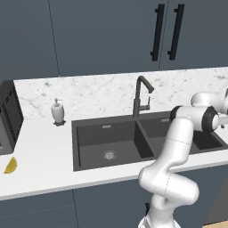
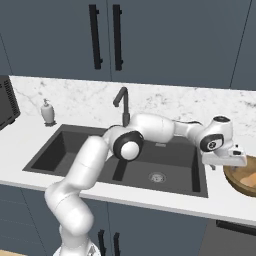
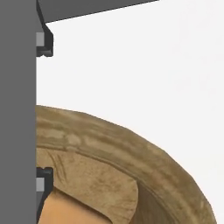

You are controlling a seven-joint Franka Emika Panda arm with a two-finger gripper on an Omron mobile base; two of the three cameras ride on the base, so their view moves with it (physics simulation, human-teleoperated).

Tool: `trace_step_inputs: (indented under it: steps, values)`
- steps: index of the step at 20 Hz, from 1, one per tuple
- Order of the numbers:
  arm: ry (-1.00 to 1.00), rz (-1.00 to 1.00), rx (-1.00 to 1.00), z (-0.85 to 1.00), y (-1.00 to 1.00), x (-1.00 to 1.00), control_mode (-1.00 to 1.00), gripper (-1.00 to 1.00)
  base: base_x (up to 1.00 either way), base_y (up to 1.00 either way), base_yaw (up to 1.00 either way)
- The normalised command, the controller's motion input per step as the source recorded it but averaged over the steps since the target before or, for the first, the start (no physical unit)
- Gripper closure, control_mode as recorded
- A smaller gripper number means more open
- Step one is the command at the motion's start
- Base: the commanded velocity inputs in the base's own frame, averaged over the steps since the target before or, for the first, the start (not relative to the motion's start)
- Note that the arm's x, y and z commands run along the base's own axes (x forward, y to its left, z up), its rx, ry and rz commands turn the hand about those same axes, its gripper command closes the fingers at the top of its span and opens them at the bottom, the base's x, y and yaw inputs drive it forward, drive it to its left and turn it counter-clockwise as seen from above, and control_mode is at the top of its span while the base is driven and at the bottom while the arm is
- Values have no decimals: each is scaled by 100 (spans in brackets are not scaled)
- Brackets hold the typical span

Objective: Pick the squash from the sink and place it in the bowl. Then pick the bowl and place it in the microwave. Then close the microwave door and press the start button.

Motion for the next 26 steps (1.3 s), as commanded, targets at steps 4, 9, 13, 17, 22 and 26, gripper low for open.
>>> trace_step_inputs:
  steps: [4, 9, 13, 17, 22, 26]
  values:
    - [0, 0, -5, -24, -8, 16, -100, -100, 0, 0, 0]
    - [0, -1, -3, -16, 0, 2, -100, 100, 0, 0, 0]
    - [0, -3, -1, 12, 11, 0, -100, 100, 0, 0, 0]
    - [-4, -1, -4, 41, 26, -6, -100, 100, 0, 0, 0]
    - [-11, 0, -5, 42, 46, -45, -100, 100, 0, 0, 0]
    - [-9, 4, -9, 15, 62, -67, -100, 100, 0, 0, 0]
